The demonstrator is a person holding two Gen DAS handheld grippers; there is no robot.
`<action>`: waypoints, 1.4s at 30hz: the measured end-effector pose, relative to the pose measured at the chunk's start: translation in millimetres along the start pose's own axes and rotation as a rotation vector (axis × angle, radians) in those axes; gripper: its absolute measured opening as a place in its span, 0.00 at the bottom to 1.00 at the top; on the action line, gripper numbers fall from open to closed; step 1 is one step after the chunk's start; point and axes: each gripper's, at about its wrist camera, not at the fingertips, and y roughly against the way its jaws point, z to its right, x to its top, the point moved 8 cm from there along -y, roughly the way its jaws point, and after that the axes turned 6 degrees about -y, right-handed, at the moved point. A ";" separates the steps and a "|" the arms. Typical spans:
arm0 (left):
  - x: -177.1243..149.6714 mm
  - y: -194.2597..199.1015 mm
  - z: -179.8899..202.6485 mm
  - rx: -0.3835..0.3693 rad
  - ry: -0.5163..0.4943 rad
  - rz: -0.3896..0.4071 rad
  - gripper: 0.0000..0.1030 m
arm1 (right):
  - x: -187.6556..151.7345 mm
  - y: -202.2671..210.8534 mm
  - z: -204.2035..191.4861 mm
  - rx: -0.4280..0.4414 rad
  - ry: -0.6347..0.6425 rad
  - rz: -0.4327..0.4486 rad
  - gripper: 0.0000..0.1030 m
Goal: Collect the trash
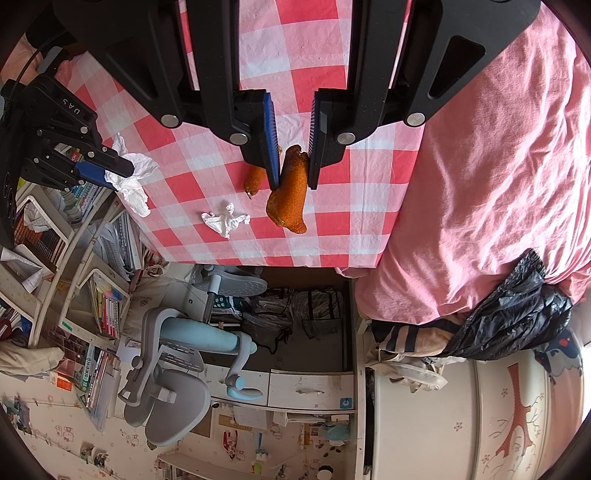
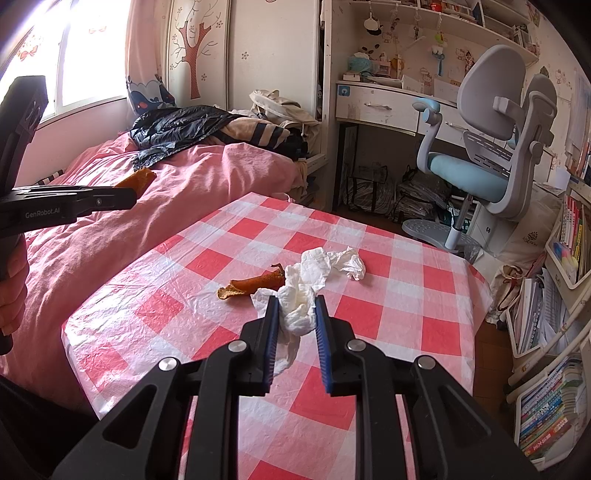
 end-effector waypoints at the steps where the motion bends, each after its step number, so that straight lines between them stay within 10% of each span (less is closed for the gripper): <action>1: 0.0 -0.3 0.8 0.000 0.000 0.000 0.14 | -0.7 0.4 0.1 0.000 0.000 0.000 0.20; 42: 0.5 -16.7 13.2 -0.001 -0.034 -0.019 0.14 | 2.2 9.7 -9.1 0.059 0.016 0.043 0.20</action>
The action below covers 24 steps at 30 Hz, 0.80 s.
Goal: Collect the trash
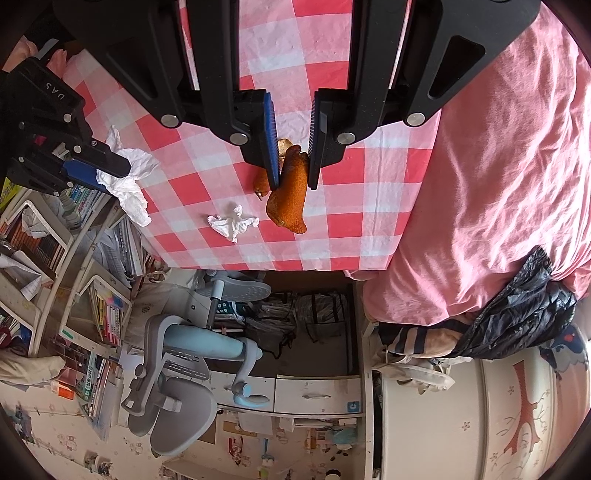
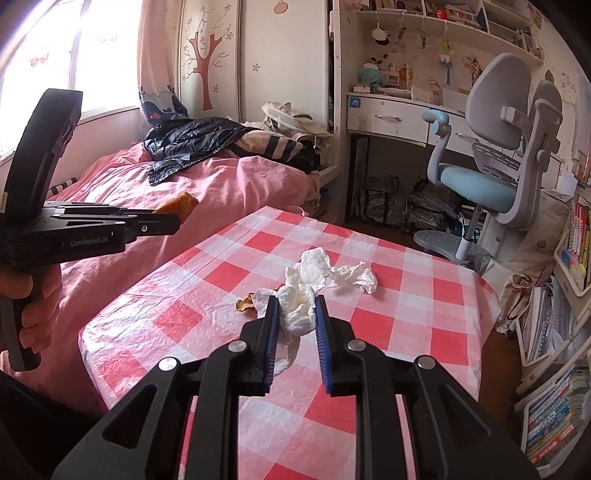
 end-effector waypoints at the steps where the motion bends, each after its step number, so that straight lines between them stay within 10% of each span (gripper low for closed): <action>1: 0.0 -0.2 -0.3 -0.001 0.001 0.000 0.14 | 0.0 0.0 0.0 0.000 0.000 0.000 0.20; 24: 1.0 -10.2 14.6 -0.070 0.036 -0.006 0.14 | 7.2 2.2 -9.6 0.017 -0.006 0.019 0.20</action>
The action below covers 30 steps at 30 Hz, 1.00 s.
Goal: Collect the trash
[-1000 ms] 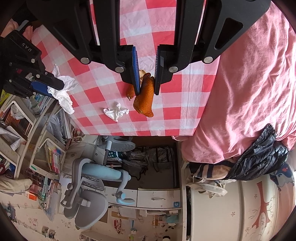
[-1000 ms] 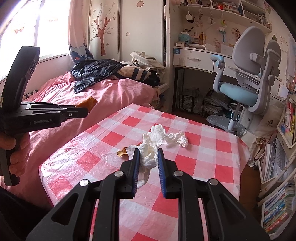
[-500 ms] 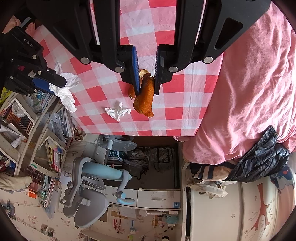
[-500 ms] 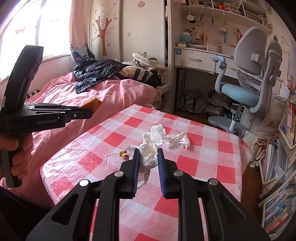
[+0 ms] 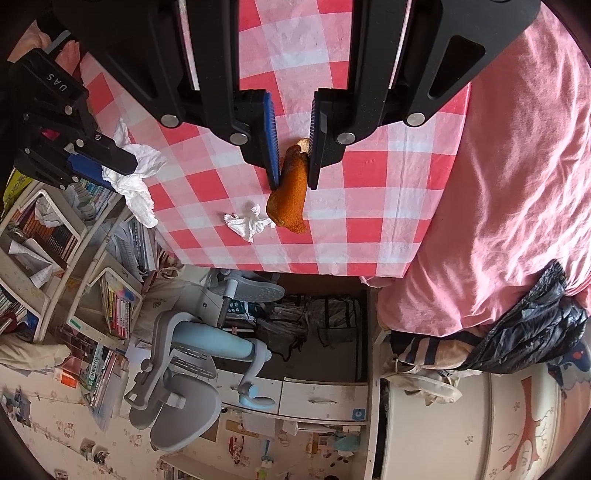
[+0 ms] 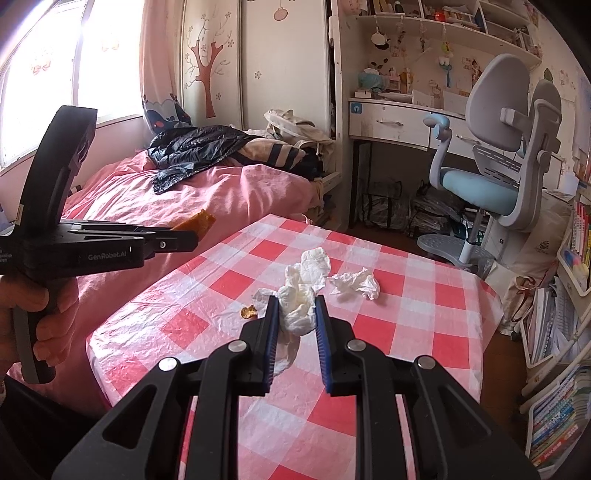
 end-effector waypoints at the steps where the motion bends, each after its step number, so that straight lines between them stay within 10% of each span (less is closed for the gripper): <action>1: 0.2 -0.7 1.6 0.001 -0.004 0.000 0.14 | -0.2 0.1 0.2 0.000 0.001 -0.001 0.20; 30: 0.9 -5.6 20.6 0.006 -0.068 -0.002 0.14 | 1.9 2.7 3.3 0.001 -0.005 0.006 0.20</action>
